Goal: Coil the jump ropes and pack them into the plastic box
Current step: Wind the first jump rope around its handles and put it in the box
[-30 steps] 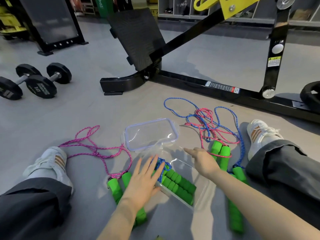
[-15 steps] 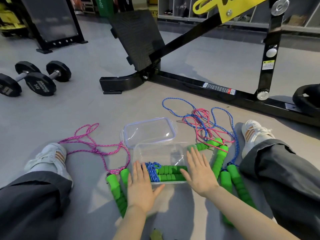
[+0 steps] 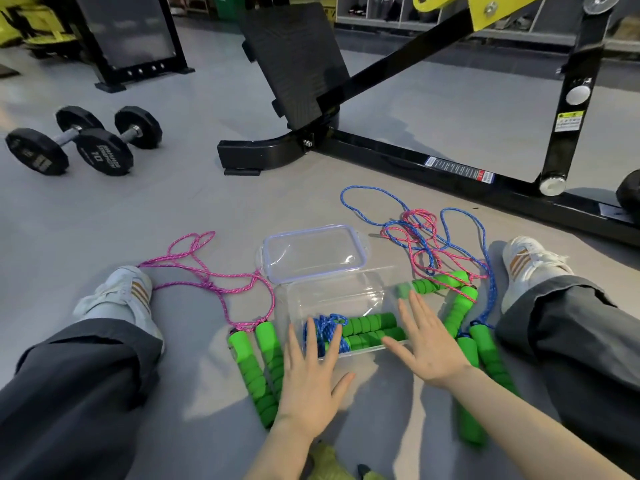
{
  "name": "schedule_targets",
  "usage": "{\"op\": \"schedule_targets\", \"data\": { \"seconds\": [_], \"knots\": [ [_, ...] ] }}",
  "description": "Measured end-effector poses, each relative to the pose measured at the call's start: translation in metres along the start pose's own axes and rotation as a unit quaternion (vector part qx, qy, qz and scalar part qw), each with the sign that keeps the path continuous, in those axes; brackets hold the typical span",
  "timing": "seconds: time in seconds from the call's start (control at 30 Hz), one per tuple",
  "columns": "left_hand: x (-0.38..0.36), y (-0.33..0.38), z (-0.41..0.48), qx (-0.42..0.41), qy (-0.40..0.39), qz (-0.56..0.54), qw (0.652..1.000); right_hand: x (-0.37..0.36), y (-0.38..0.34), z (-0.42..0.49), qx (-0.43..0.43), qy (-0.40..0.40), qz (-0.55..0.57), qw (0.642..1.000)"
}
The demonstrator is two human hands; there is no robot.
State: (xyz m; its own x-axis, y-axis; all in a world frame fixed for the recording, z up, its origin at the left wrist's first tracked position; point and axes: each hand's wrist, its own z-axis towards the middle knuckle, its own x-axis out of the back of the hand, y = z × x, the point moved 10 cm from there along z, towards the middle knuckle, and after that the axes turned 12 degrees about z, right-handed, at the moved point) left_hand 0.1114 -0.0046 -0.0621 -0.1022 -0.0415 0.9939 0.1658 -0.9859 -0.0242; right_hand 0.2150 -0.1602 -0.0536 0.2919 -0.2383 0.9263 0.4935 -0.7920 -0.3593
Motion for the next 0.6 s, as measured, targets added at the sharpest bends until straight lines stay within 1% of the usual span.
{"op": "schedule_targets", "data": {
  "seconds": [0.17, 0.23, 0.3, 0.37, 0.43, 0.5, 0.53, 0.6],
  "knots": [
    [-0.005, 0.001, -0.008, -0.065, -0.023, 0.041, 0.997, 0.008, 0.013, 0.002, -0.019, -0.032, -0.029, 0.999],
    [-0.003, -0.006, -0.013, -0.064, -0.024, 0.045, 0.997, 0.008, 0.016, 0.002, -0.028, -0.033, -0.059, 0.997],
    [-0.003, -0.023, -0.018, -0.021, -0.021, 0.03, 0.999, 0.014, 0.002, 0.002, 0.005, 0.008, -0.096, 0.995],
    [-0.009, -0.042, -0.024, 0.041, -0.024, 0.018, 0.999, 0.012, -0.021, 0.0, 0.036, 0.031, -0.098, 0.994],
    [-0.024, -0.055, -0.031, 0.093, -0.065, 0.01, 0.994, -0.004, -0.057, -0.003, 0.088, 0.024, -0.075, 0.993],
    [-0.032, -0.057, -0.032, 0.109, -0.1, 0.005, 0.989, -0.023, -0.093, -0.008, 0.15, 0.024, -0.075, 0.985],
    [-0.037, -0.06, -0.035, 0.126, -0.128, 0.011, 0.984, -0.033, -0.103, -0.009, 0.16, 0.02, -0.082, 0.983],
    [-0.045, -0.062, -0.039, 0.142, -0.165, 0.005, 0.976, -0.042, -0.104, -0.007, 0.138, 0.023, -0.085, 0.986]
  ]
}}
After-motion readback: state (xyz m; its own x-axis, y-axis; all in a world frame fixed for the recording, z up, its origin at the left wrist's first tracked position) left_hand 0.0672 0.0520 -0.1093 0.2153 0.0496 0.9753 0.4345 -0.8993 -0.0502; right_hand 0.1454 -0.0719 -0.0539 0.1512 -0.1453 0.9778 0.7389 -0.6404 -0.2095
